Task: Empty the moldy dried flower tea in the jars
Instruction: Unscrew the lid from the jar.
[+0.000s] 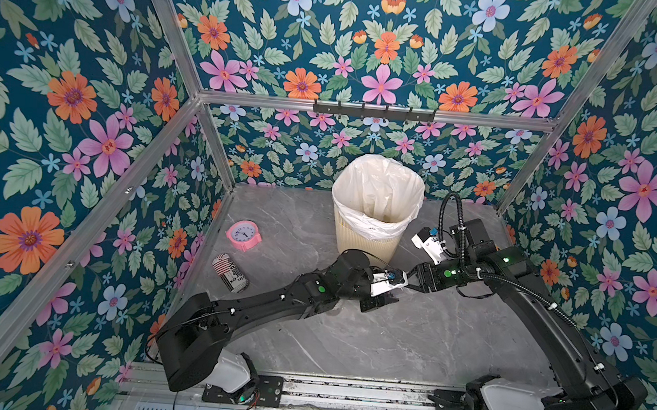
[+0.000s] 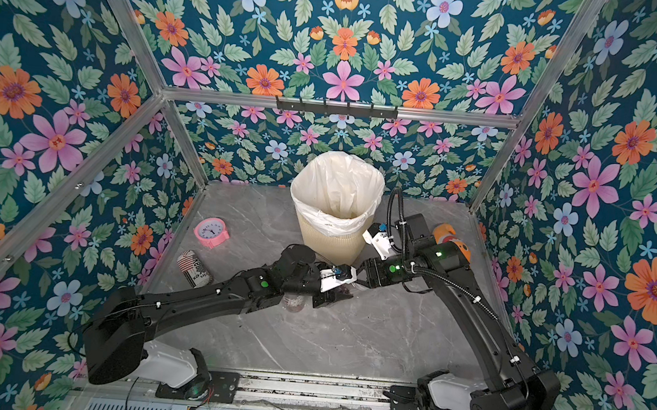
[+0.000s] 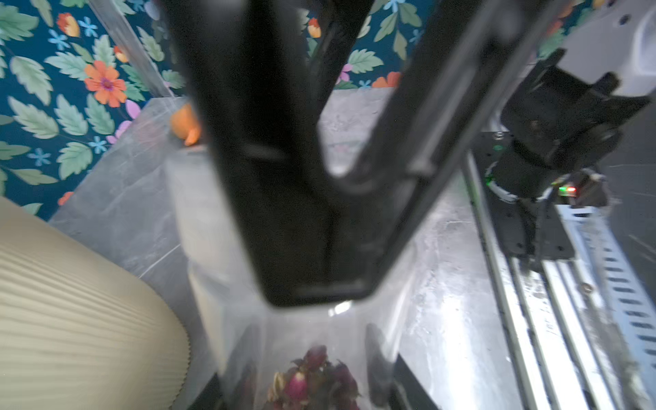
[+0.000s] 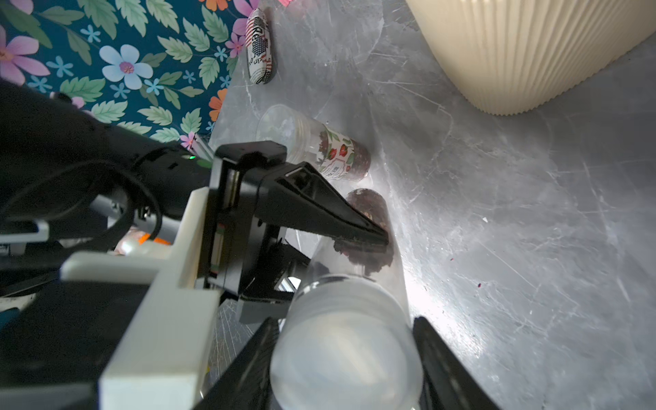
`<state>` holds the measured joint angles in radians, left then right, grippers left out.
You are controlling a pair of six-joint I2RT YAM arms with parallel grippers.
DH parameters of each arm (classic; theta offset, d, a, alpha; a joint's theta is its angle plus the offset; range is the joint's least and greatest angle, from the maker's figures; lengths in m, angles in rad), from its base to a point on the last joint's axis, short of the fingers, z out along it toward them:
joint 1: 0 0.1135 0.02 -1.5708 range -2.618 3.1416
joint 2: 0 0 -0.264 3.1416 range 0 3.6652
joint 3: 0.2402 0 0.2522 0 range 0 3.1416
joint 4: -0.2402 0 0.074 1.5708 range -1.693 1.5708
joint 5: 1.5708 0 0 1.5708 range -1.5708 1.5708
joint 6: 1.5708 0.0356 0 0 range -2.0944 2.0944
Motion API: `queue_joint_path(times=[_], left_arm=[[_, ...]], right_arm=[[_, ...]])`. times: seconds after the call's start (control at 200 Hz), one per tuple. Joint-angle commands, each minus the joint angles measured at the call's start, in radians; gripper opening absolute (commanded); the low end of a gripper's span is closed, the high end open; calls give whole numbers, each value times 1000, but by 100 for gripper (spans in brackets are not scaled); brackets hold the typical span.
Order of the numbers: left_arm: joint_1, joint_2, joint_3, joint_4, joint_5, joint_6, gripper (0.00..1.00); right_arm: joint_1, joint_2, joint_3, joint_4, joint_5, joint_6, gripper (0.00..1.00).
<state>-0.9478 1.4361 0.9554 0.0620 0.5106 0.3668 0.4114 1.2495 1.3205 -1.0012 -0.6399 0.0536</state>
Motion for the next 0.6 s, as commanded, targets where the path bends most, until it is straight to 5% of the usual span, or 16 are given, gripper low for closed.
queue_joint_path(times=[0.0,0.195,0.595], left_arm=[[29,8,33,-21,260,-20,48],[58,60,96,-122,374,-7,48],[55,9,-32,73,115,-10,48]], right_arm=[[6,-17,-9,-21,-153,-95,54],[6,-48,-26,-13,-177,-128,54],[-45,-60,5,53,-93,19,54]])
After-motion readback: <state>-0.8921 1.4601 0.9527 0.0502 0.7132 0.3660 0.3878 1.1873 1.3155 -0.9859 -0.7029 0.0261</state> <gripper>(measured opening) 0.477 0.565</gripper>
